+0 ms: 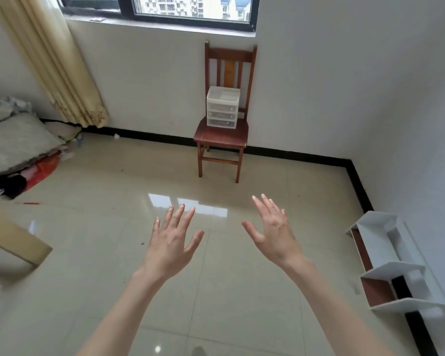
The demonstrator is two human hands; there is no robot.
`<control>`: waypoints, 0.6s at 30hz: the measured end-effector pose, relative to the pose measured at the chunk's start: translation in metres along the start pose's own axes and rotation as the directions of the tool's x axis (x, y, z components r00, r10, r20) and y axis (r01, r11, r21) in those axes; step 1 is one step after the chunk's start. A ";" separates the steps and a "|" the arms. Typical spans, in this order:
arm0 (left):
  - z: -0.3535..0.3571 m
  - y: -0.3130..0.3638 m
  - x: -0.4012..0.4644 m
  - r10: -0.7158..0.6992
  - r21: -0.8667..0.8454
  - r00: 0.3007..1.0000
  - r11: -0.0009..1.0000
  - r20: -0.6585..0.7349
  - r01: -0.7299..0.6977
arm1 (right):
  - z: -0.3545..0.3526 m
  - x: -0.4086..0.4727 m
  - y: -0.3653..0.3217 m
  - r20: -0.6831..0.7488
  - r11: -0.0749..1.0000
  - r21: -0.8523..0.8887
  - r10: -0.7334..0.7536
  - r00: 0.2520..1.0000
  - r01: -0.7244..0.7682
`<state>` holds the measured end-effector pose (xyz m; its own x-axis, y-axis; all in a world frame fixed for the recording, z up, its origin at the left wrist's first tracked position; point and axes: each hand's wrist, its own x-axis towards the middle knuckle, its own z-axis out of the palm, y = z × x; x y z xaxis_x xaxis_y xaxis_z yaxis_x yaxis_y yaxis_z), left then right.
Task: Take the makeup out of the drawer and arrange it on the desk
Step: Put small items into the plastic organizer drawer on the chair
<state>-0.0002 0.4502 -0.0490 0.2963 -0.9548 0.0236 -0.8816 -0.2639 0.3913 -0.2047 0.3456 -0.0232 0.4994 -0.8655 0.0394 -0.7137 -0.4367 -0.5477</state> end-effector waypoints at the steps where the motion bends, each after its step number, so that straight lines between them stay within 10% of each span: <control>1: -0.004 -0.007 0.020 -0.006 0.003 1.000 1.000 0.000 0.006 | 0.003 0.021 -0.004 -0.002 1.000 0.015 0.005 1.000 -0.005; 18: -0.011 -0.032 0.397 -0.005 0.019 1.000 1.000 0.021 0.005 | -0.001 0.405 0.042 0.022 0.999 0.005 -0.033 0.999 0.033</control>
<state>0.1497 0.0811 -0.0417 0.2929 -0.9561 0.0020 -0.8872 -0.2710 0.3734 -0.0324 -0.0237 -0.0293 0.5335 -0.8449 0.0389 -0.6945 -0.4639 -0.5500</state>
